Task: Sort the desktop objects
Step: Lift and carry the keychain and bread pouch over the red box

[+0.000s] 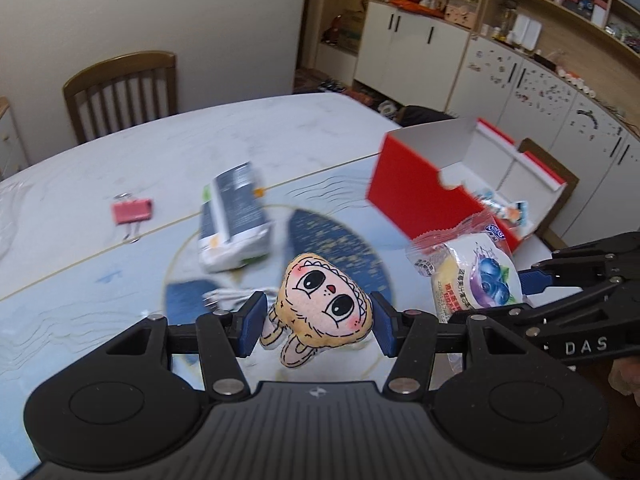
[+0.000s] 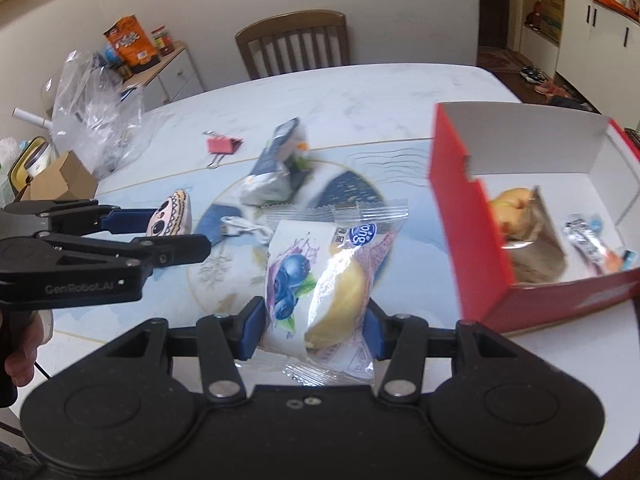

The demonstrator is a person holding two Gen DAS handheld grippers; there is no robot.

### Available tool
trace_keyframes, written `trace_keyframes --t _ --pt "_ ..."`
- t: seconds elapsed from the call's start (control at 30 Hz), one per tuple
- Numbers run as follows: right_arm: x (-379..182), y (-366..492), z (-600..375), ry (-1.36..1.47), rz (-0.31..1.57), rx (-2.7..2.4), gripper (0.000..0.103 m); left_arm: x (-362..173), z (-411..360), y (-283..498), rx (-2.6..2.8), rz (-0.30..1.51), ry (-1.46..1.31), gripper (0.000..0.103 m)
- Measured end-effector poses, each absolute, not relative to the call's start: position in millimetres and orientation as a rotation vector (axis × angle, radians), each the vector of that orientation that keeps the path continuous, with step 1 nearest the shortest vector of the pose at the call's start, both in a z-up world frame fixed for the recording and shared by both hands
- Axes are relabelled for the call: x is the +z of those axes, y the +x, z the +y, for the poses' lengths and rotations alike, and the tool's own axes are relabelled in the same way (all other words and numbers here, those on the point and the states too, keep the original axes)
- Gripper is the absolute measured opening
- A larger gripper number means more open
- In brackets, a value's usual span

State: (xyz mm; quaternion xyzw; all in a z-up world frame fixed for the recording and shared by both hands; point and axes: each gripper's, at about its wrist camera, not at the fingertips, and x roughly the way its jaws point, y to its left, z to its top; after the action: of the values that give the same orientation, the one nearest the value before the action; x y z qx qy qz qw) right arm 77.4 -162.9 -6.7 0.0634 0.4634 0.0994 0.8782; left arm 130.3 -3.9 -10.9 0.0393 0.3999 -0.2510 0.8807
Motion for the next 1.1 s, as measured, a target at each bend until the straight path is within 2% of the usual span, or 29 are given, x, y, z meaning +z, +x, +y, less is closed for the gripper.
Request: trace_keyframes --t 0.67,1.1 --pt "14.2 90.7 -296.3 0.166 0.932 0.146 0.049 11.4 -121.8 143.5 -0.587 0.780 0.103 0.054" --pt "8.4 115.3 -374.8 0.122 0.944 0.102 0.049 10.8 -213.0 156.9 -0.671 0.778 0.193 0.054"
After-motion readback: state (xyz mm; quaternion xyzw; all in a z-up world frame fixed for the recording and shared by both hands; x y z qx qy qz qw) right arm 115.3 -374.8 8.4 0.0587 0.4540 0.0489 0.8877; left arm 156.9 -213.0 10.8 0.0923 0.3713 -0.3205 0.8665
